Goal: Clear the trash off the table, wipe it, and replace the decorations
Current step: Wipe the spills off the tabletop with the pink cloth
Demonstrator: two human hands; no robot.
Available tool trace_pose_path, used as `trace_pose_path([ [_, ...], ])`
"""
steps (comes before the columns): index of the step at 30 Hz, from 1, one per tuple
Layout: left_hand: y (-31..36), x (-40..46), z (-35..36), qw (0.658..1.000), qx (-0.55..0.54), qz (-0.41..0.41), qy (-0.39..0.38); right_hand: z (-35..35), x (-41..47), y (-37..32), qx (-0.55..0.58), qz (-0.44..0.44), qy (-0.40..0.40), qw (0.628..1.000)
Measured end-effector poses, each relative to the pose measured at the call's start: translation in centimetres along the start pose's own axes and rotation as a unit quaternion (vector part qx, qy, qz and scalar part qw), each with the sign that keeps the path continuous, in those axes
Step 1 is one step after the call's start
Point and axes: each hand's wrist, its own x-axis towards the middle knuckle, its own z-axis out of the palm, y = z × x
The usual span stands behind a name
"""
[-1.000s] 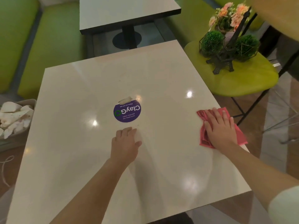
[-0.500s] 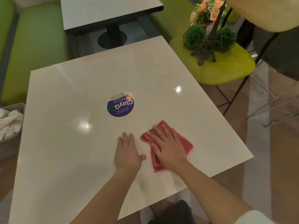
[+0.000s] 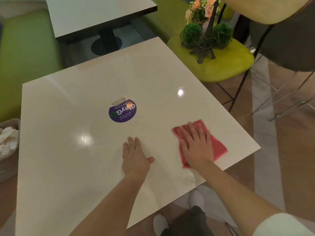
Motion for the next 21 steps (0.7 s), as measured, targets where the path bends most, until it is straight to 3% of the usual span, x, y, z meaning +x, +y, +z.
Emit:
trace_pose_path([
  [3,0.0,0.1,0.0,1.000,0.007,0.004,0.000,1.4,-3.9,-3.7,0.016,-0.076,-0.025,0.997],
  [6,0.0,0.0,0.0,1.000,0.006,0.005,-0.003,1.3,-4.6,-2.6,0.008,-0.113,-0.031,0.993],
  [12,-0.1,0.1,0.1,1.000,0.017,0.004,-0.005,-1.2,-2.5,8.0,-0.011,0.049,0.003,0.999],
  [15,0.1,0.3,0.0,1.000,0.028,0.001,-0.011,-1.9,-1.3,12.4,-0.011,0.084,-0.006,0.996],
  [19,0.4,0.5,0.1,0.999,0.037,-0.005,-0.022,-1.6,-1.6,11.2,-0.005,0.107,0.007,0.994],
  [21,0.3,0.6,0.2,0.999,0.041,-0.008,-0.023,-1.0,-2.9,8.3,-0.012,0.072,-0.002,0.997],
])
